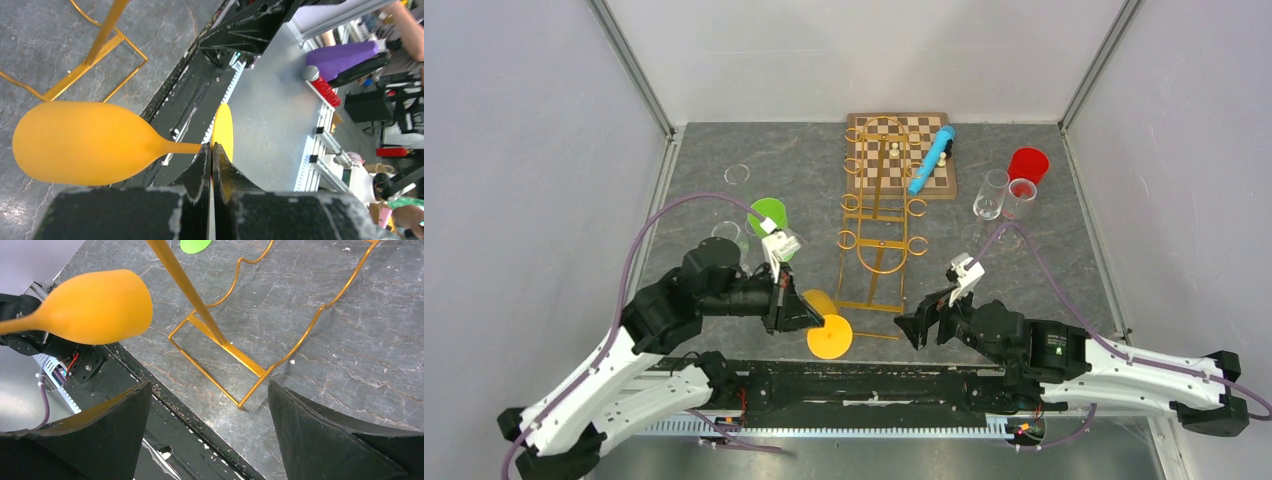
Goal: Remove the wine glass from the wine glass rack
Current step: Place the wine glass at the center of the board.
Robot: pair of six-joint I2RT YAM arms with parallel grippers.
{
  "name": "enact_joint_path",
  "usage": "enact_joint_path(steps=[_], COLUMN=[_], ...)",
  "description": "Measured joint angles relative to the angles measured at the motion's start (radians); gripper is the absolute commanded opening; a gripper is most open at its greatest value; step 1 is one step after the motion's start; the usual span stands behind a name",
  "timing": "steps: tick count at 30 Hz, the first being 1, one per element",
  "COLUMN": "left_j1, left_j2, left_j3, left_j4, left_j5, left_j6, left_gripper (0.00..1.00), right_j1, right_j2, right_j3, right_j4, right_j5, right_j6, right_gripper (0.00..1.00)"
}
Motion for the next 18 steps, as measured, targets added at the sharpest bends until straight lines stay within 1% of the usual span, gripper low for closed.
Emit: enact_joint_path(steps=[3, 9, 14, 18], left_j1=[-0.127, -0.337, -0.552, -0.718], left_j2=[0.021, 0.085, 0.195, 0.293], left_j3=[-0.002, -0.005, 0.002, 0.053], left_j4=[-0.001, 0.007, 0.014, 0.006], left_j5=[-0.125, -0.347, -0.558, -0.711], left_j6=[-0.003, -0.011, -0.014, -0.014], left_gripper=[0.02, 0.02, 0.02, 0.02], right_j1=[0.0, 0.0, 0.0, 0.0], right_j2=[0.01, 0.014, 0.021, 0.024], right_j3=[0.001, 0.001, 0.001, 0.001], right_j4=[0.0, 0.001, 0.013, 0.024], right_j5=[0.0, 0.0, -0.005, -0.016], right_j6=[0.023, 0.068, 0.109, 0.132], right_gripper=[0.88, 0.88, 0.88, 0.87])
